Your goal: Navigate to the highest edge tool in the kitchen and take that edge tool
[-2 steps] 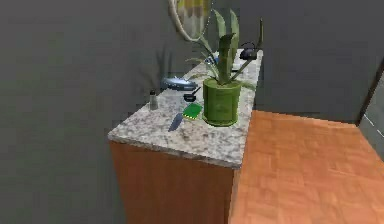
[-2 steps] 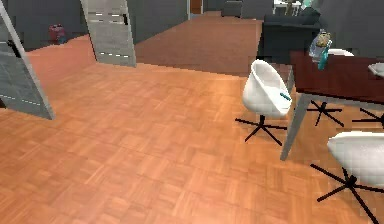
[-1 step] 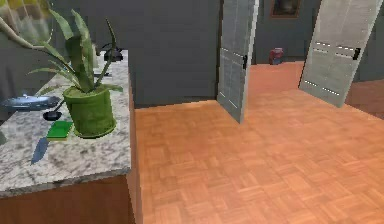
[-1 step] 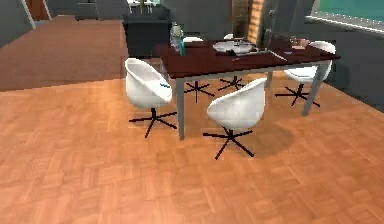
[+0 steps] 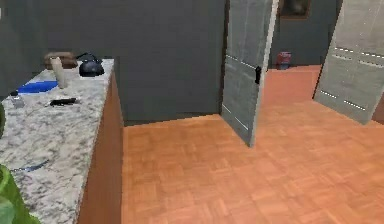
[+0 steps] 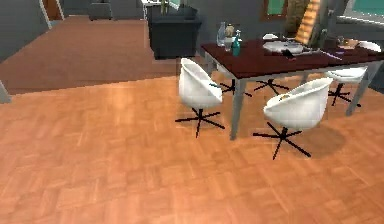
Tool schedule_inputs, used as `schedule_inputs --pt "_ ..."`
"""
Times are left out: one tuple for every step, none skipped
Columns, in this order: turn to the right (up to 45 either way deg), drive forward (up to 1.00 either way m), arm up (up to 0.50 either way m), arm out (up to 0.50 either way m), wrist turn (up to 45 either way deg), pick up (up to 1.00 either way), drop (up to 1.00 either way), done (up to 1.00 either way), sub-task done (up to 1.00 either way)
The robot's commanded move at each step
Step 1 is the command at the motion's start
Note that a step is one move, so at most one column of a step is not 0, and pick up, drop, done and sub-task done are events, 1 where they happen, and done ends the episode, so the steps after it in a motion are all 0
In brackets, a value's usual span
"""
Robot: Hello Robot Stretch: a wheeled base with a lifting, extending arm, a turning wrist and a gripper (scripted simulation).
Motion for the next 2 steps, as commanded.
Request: schedule_inputs --pt "-12.0 0.00 0.00 0.00 0.0 0.00 0.00 0.00 0.00" --pt "0.0 1.00 0.00 0.00 0.0 0.00 0.00 0.00 0.00"
